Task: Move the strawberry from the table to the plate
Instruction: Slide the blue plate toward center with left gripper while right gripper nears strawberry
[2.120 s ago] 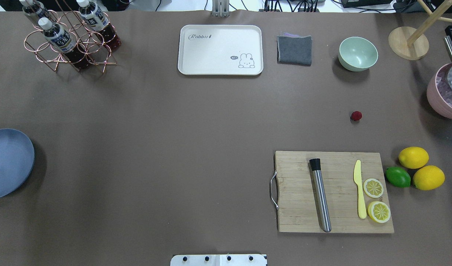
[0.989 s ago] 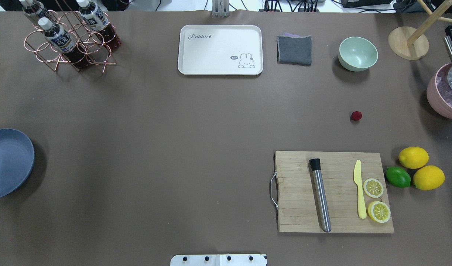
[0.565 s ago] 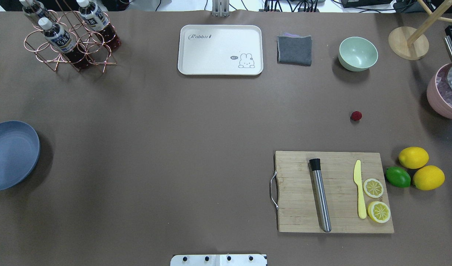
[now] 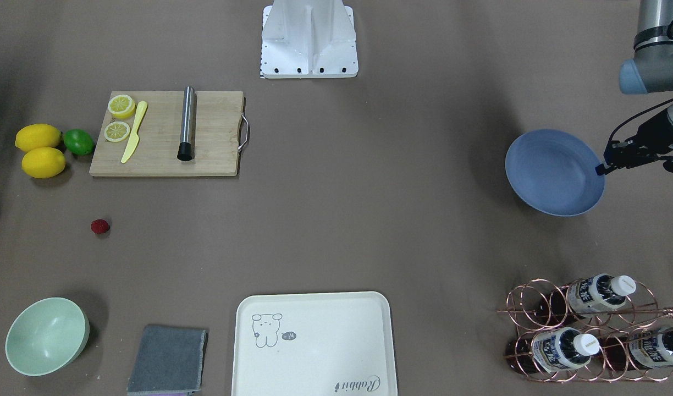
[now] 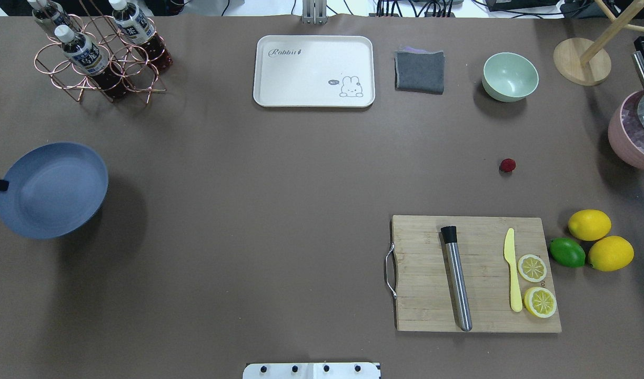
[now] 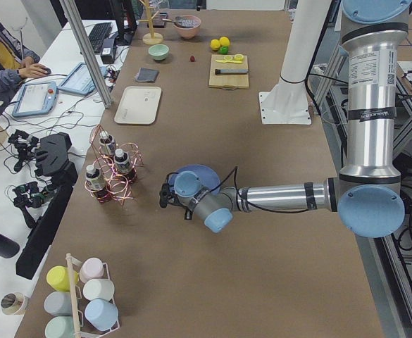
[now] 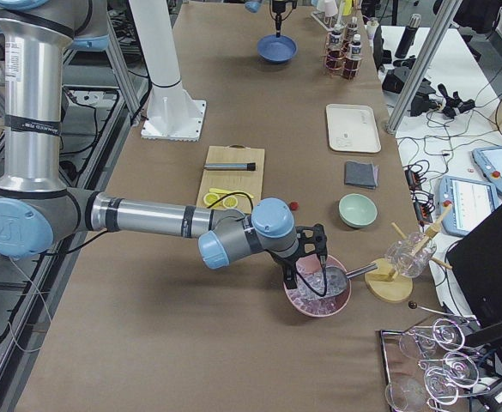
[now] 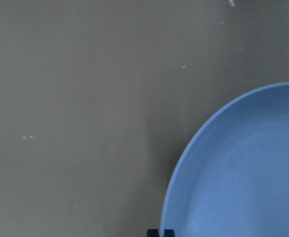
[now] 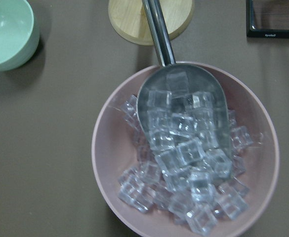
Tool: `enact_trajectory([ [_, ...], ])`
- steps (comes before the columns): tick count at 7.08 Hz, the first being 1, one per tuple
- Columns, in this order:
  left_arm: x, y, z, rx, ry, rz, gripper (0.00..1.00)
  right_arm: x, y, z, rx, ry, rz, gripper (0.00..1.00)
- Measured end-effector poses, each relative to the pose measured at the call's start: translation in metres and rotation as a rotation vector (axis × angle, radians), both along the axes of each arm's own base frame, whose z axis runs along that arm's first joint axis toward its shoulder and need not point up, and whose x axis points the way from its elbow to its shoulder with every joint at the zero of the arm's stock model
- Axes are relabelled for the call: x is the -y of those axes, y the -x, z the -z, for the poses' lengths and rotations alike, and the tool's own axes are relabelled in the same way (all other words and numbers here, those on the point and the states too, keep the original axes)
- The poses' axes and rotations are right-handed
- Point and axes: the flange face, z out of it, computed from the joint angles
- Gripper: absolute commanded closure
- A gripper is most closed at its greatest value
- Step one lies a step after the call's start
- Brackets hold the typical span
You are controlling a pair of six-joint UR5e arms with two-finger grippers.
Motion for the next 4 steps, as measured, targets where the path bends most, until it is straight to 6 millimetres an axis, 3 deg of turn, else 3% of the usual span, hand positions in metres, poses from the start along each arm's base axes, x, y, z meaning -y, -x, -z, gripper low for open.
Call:
enact_trajectory([
  [1, 0.022, -0.028, 0.056, -0.064, 0.055, 0.038, 1.00, 0.025, 0.027, 0.027, 0.012, 0.008, -0.012, 0.00],
  [2, 0.028, -0.067, 0.106, -0.102, 0.087, 0.054, 1.00, 0.046, 0.066, 0.056, 0.014, 0.013, -0.018, 0.00],
  [4, 0.024, -0.160, 0.194, -0.146, 0.123, 0.080, 1.00, 0.062, 0.159, 0.106, -0.011, 0.006, -0.027, 0.00],
])
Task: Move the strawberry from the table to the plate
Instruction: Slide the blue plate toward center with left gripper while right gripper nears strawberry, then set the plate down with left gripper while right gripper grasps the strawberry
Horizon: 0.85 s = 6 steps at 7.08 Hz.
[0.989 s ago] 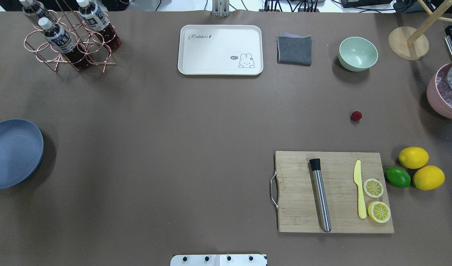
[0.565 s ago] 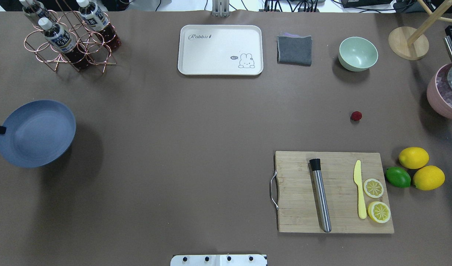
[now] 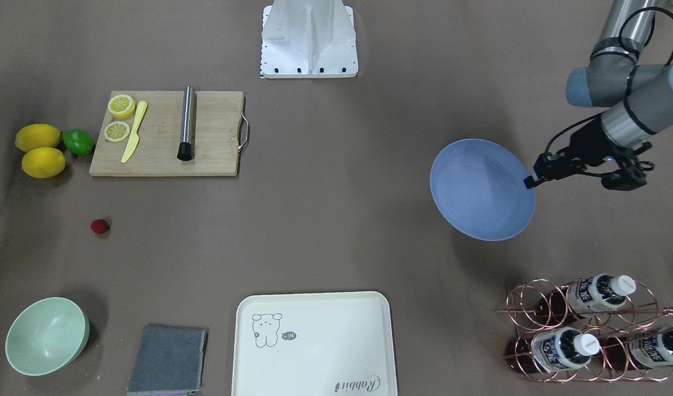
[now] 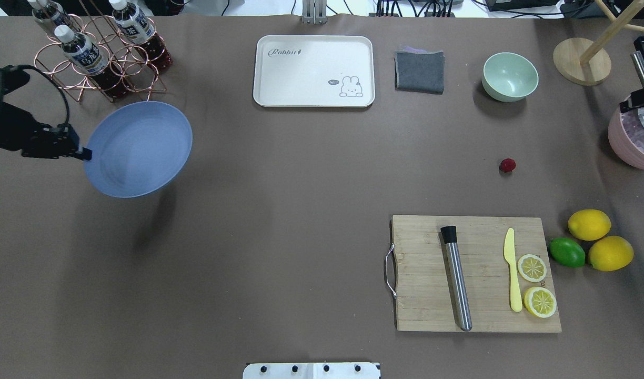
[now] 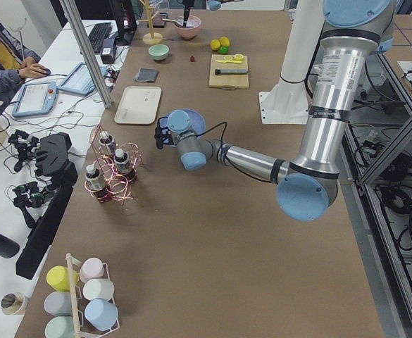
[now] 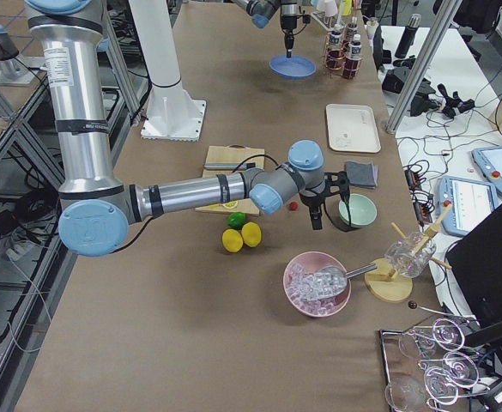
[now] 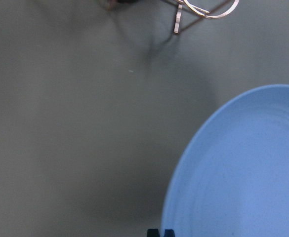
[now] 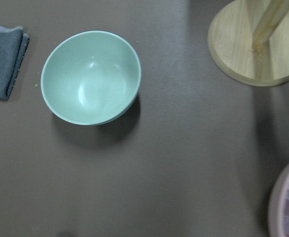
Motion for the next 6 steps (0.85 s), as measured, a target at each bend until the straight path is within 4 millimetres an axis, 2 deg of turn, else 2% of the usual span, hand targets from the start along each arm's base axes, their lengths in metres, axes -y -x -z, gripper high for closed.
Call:
enact_trajectory([
  [2, -0.014, -0.087, 0.078, 0.046, -0.007, 0.028, 1.00, -0.007, 0.073, 0.024, 0.001, 0.013, 0.015, 0.00],
  [3, -0.031, -0.128, 0.113, 0.086, -0.015, 0.034, 1.00, -0.012, 0.093, 0.026, -0.001, 0.025, 0.020, 0.00],
  [4, -0.049, -0.160, 0.135, 0.113, -0.022, 0.036, 1.00, -0.018, 0.110, 0.024, -0.007, 0.033, 0.034, 0.00],
  [6, -0.076, -0.201, 0.151, 0.138, -0.036, 0.032, 1.00, -0.029, 0.141, 0.012, -0.039, 0.040, 0.070, 0.00],
])
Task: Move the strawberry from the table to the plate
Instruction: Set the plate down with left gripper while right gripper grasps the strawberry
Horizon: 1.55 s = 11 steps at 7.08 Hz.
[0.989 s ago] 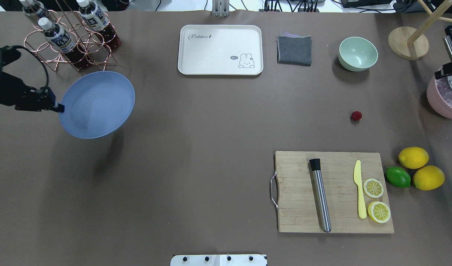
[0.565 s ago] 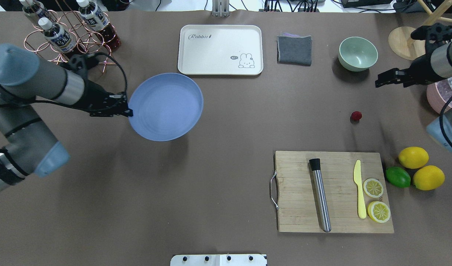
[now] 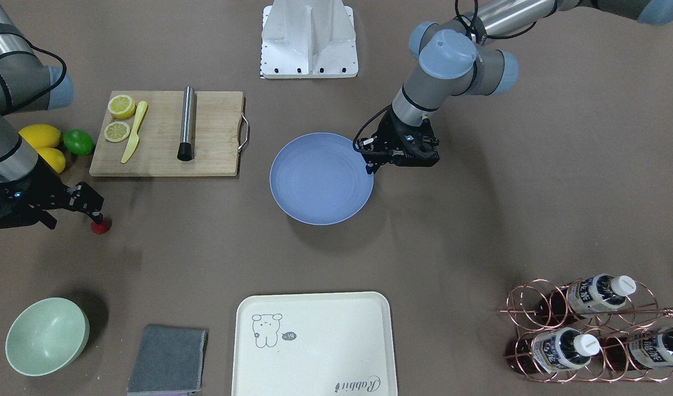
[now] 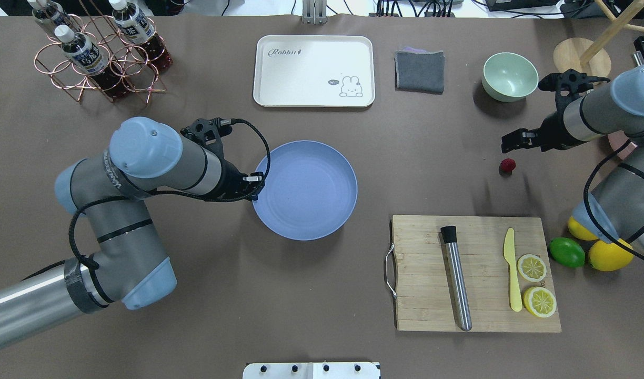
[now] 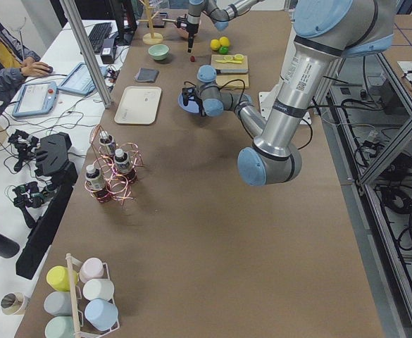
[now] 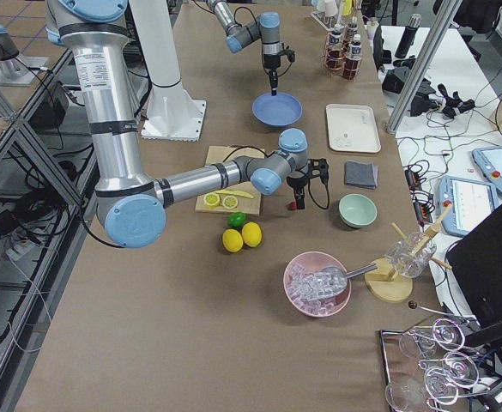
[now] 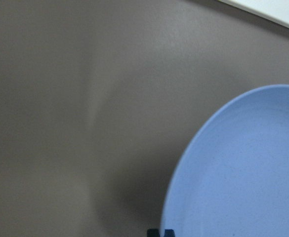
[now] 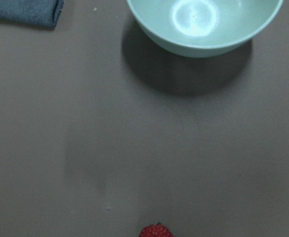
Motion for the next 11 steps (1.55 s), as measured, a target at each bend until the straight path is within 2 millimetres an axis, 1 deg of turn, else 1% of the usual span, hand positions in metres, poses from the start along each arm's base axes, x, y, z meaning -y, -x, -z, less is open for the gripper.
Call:
enact_trajectory([
  [1, -0.008, -0.014, 0.003, 0.008, -0.009, 0.003, 1.00, -0.004, 0.009, -0.004, -0.008, 0.003, 0.013, 0.00],
  [2, -0.012, -0.020, 0.002, 0.015, -0.012, 0.004, 1.00, -0.008, 0.017, -0.005, -0.010, 0.004, 0.025, 0.01],
  [4, -0.015, -0.021, -0.006, 0.024, -0.011, 0.004, 1.00, -0.016, 0.032, -0.010, -0.021, 0.009, 0.050, 0.03],
  [5, -0.015, -0.021, -0.007, 0.025, -0.011, 0.005, 0.66, -0.017, 0.038, -0.015, -0.033, 0.009, 0.058, 0.10],
  [6, -0.015, -0.020, -0.006, 0.024, -0.011, 0.005, 0.47, -0.015, 0.044, -0.019, -0.044, 0.010, 0.061, 0.42],
  [7, -0.015, -0.020, -0.006, 0.023, -0.012, 0.006, 0.46, -0.012, 0.048, -0.021, -0.051, 0.010, 0.062, 0.93],
  [8, -0.015, -0.019, -0.005, 0.022, -0.013, 0.009, 0.46, -0.011, 0.050, -0.022, -0.054, 0.009, 0.063, 1.00],
  [9, -0.014, -0.017, -0.004, 0.020, -0.015, 0.011, 0.43, -0.009, 0.050, -0.021, -0.056, 0.000, 0.072, 1.00],
  [10, -0.013, -0.015, -0.002, 0.018, -0.016, 0.014, 0.33, -0.006, 0.047, -0.020, -0.059, -0.019, 0.085, 1.00],
  [11, -0.012, -0.014, 0.001, 0.014, -0.018, 0.016, 0.25, 0.001, 0.042, -0.013, -0.056, -0.037, 0.091, 1.00],
])
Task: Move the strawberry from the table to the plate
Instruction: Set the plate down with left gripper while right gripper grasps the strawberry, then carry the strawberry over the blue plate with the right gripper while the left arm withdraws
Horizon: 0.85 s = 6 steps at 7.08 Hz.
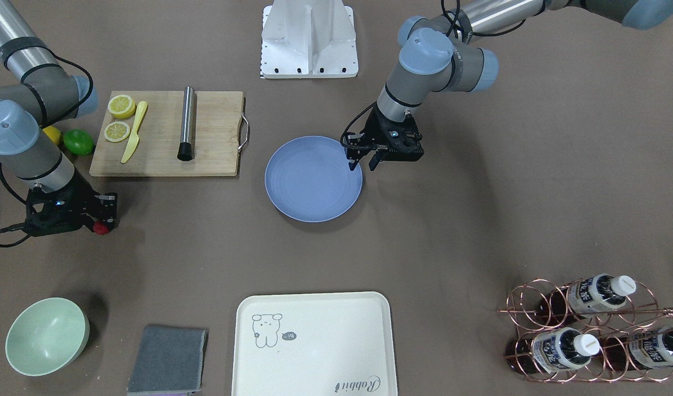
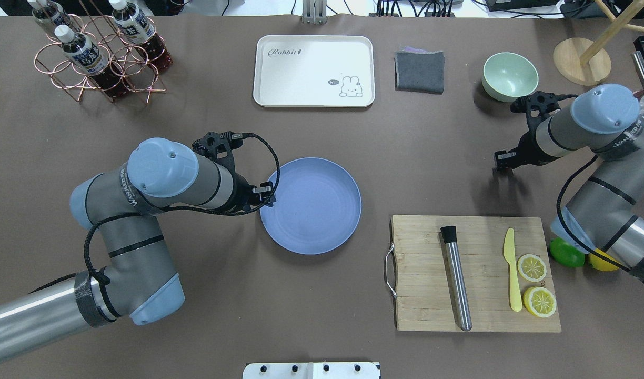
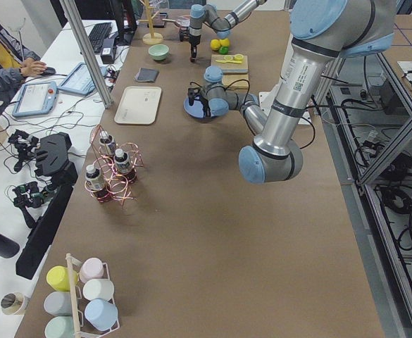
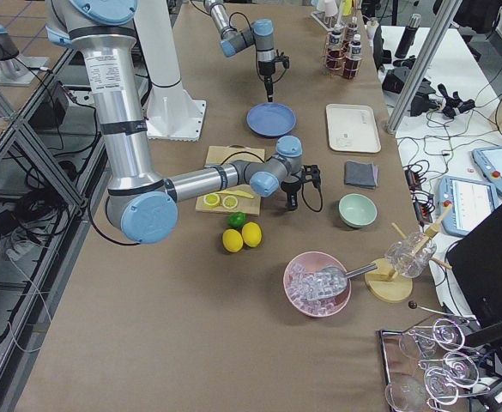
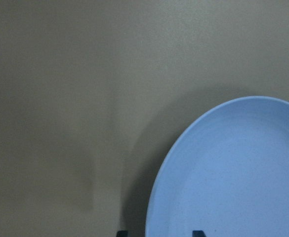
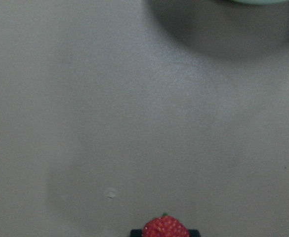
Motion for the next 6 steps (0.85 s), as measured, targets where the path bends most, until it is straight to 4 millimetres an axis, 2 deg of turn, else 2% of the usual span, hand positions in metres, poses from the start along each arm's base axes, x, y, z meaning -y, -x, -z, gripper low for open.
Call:
enact_trajectory([
  [1, 0.001, 0.007, 0.007, -0.013, -0.008, 0.006, 0.24, 0.011, 0.001, 0.022, 0.017, -0.021, -0.002, 1.00],
  [2, 0.007, 0.023, 0.014, -0.028, -0.017, 0.024, 0.08, 0.019, 0.015, 0.066, 0.045, -0.030, -0.013, 1.00],
  [3, 0.019, 0.043, 0.009, -0.022, -0.026, 0.049, 0.04, 0.012, 0.042, 0.115, 0.080, -0.015, -0.035, 1.00],
  [4, 0.036, 0.067, -0.008, 0.007, -0.053, 0.063, 0.04, -0.008, 0.081, 0.166, 0.111, 0.010, -0.066, 1.00],
  [6, 0.072, 0.130, -0.054, 0.076, -0.112, 0.033, 0.03, -0.067, 0.174, 0.259, 0.130, 0.051, -0.115, 1.00],
])
